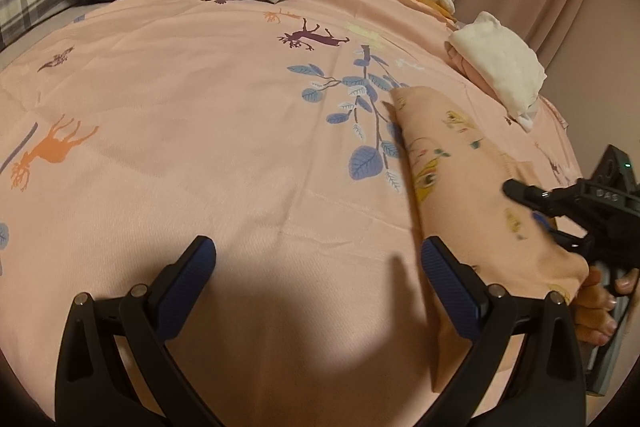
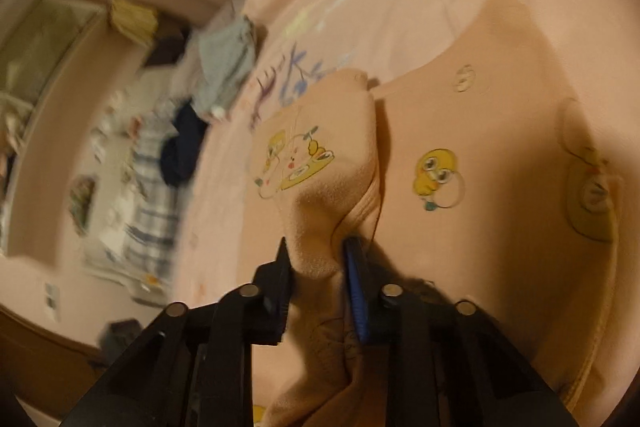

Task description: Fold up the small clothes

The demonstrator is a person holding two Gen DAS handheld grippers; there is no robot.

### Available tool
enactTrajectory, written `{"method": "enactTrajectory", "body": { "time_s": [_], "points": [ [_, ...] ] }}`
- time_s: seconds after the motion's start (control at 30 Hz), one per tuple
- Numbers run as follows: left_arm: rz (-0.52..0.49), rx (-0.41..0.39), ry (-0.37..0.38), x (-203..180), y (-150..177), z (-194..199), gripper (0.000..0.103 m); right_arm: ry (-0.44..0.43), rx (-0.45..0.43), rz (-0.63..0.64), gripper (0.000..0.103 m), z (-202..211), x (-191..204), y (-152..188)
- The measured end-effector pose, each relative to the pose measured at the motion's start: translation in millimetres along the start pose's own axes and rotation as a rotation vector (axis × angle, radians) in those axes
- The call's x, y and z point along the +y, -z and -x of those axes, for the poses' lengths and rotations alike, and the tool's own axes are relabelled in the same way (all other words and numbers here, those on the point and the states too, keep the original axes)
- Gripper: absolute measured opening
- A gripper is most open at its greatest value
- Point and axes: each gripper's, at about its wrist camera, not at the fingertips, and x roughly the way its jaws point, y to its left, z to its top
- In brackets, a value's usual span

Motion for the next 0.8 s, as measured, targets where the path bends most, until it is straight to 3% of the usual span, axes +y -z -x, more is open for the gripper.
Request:
{"method": "enactTrajectory", "body": {
  "time_s": [0.23,0.33,0.37,0.43,0.47,0.67,0.8],
  "points": [
    [-0.034,-0.003,-0.017,-2.3,1.9,-2.7,0.103,0.103,-0.158,0.140,0.020,36.1,42.1,13.4],
    [-0.014,-0.006,0.001,1.4,1.4,-2.2,0.103,0.234,-0.199,0.248,0.021,47.4,54.4,19.3],
    [-0.013,-0.006,0.001,1.3,1.7,-2.4,0.103,0.316,-0.173,0.275,0.025,41.8,53.7,19.6],
    [-0.030,-0.005,-0.013,-2.8,2.9,-3.3,0.103,0.432,-0.092,0.223,0.059,30.8,38.0,16.3],
    [-0.041,-0.005,-0.024,-4.9,3.7,-3.6,0.103,0.436,-0.069,0.164,0.061,29.6,28.0,14.8],
    [-0.062,-0.005,-0.053,-8.2,5.0,-5.8,0.103,0.144,-0.162,-0.025,0.066,59.2,-5.9,10.4],
    [-0.068,-0.005,-0.063,-9.2,6.1,-6.4,0.103,0.073,-0.065,-0.070,0.066,43.3,-20.2,8.2]
  ]
}}
